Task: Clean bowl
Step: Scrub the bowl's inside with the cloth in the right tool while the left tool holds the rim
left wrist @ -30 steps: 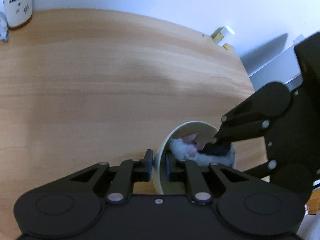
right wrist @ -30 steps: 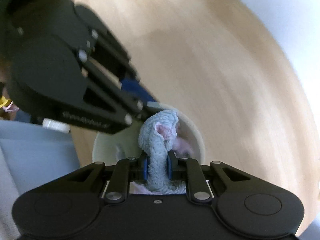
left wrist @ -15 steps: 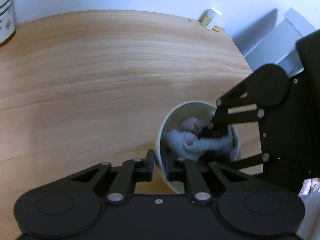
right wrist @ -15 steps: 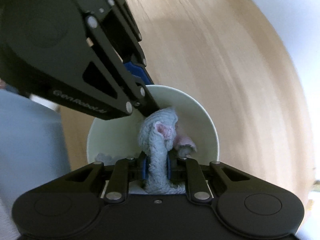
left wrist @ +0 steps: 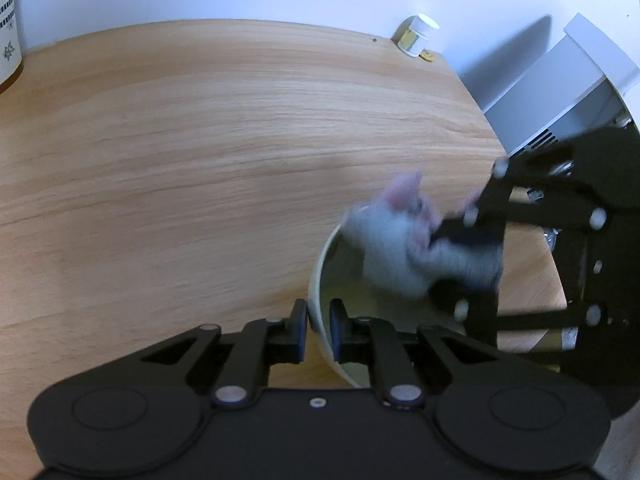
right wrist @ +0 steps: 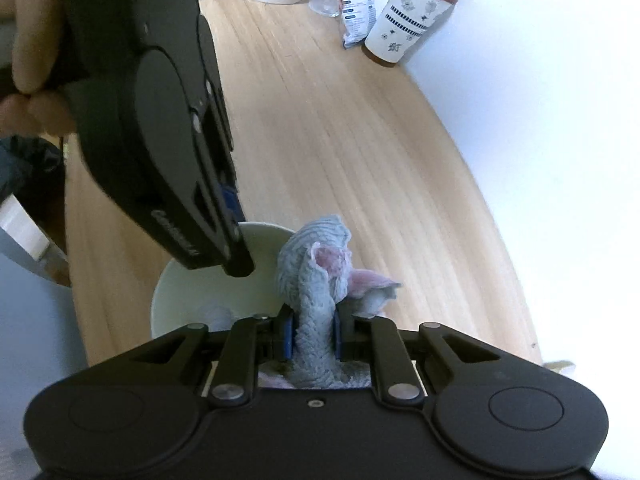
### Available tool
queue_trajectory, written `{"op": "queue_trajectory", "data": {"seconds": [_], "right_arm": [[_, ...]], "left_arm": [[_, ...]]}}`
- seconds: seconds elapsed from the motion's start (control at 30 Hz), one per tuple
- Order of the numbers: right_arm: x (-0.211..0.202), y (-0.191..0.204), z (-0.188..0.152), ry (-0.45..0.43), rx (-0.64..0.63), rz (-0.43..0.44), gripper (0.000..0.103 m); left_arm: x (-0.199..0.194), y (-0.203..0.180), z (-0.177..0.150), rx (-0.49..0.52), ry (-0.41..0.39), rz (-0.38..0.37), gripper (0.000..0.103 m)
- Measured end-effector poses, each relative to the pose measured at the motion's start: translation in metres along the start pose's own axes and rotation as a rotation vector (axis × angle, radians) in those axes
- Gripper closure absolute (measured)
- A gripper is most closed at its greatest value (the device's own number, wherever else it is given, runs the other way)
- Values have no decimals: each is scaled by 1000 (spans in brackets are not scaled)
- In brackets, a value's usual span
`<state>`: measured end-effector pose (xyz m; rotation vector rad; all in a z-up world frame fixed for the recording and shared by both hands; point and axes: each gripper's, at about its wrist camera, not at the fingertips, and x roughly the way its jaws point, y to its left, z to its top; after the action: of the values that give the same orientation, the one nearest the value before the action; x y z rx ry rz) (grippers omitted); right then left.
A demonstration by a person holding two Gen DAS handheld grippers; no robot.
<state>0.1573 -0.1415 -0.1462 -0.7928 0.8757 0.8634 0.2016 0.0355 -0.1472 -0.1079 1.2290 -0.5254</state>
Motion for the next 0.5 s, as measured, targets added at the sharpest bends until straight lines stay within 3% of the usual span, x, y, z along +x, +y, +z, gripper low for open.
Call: {"op": "queue_trajectory", "data": {"seconds": [0.1,0.27,0.37,0.5], "right_arm": [[23,2,-30,52,7,97,83],[43,-3,-31,78,-18,208,82],[46,-11,-29,66,-7,238,83],[40,-10,-33,35,-25,192,84]], "left_arm": [[0,1,1,12,8,-15,92],[1,4,4,32,21,-35,92],[1,3,7,59,28,-25,92],[3,1,9,88,36,-22,92]]}}
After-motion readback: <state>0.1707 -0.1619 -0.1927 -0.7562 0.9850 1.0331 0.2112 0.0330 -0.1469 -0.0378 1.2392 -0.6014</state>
